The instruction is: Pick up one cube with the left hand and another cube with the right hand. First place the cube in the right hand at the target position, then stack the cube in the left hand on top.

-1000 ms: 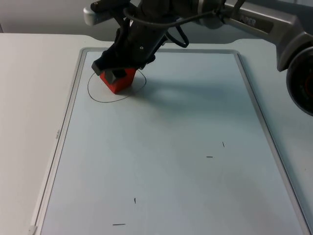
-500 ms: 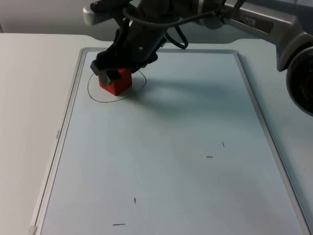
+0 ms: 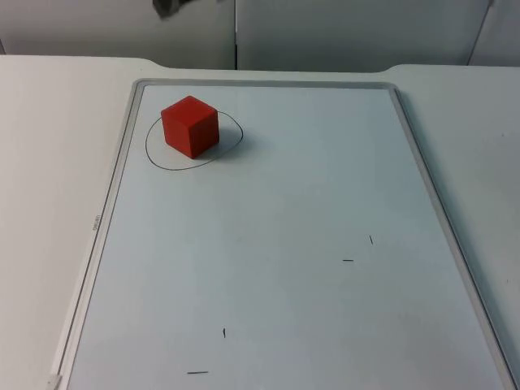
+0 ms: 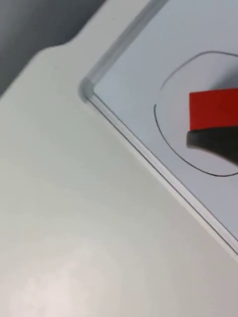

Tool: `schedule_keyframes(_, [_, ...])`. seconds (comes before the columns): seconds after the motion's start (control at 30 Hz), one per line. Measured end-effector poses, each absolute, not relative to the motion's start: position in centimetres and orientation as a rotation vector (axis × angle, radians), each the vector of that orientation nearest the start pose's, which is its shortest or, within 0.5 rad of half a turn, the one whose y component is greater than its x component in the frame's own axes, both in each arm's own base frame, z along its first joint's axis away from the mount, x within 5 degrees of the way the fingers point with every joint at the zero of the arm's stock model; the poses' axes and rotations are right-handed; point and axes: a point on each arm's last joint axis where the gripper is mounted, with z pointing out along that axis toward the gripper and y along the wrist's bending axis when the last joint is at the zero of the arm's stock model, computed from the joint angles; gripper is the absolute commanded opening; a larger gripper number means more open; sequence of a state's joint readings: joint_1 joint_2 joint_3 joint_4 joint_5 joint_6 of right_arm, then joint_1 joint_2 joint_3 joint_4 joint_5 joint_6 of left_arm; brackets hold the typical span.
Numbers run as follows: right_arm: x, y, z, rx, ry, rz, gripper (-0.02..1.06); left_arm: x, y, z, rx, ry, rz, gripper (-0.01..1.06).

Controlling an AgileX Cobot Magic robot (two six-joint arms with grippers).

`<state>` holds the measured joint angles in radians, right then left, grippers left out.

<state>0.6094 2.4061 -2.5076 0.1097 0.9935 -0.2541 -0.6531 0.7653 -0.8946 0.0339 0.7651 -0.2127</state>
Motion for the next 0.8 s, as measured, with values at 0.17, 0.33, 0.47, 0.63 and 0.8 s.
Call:
schedule_keyframes(0.17, [39.7, 29.3, 38.3, -1.008, 2.046, 0.353, 0.71, 12.1, -8.7, 37.1, 0.498, 2.106, -0.427, 0.11])
schedule_keyframes(0.33, [34.9, 26.3, 46.4, -0.991, 1.891, 0.396, 0.71, 14.0, -10.0, 36.2, 0.524, 2.127, -0.379, 0.11])
schedule_keyframes(0.47, [30.6, 23.5, 51.6, -0.985, 1.794, 0.401, 0.71, 16.0, -11.4, 35.1, 0.558, 2.13, -0.339, 0.11])
schedule_keyframes(0.63, [26.1, 20.4, 55.8, -0.969, 1.704, 0.399, 0.71, 18.3, -13.0, 33.7, 0.62, 2.143, -0.282, 0.11])
schedule_keyframes(0.8, [21.0, 17.0, 59.8, -0.929, 1.582, 0.421, 0.71, 21.3, -15.0, 33.5, 0.685, 2.148, -0.216, 0.11])
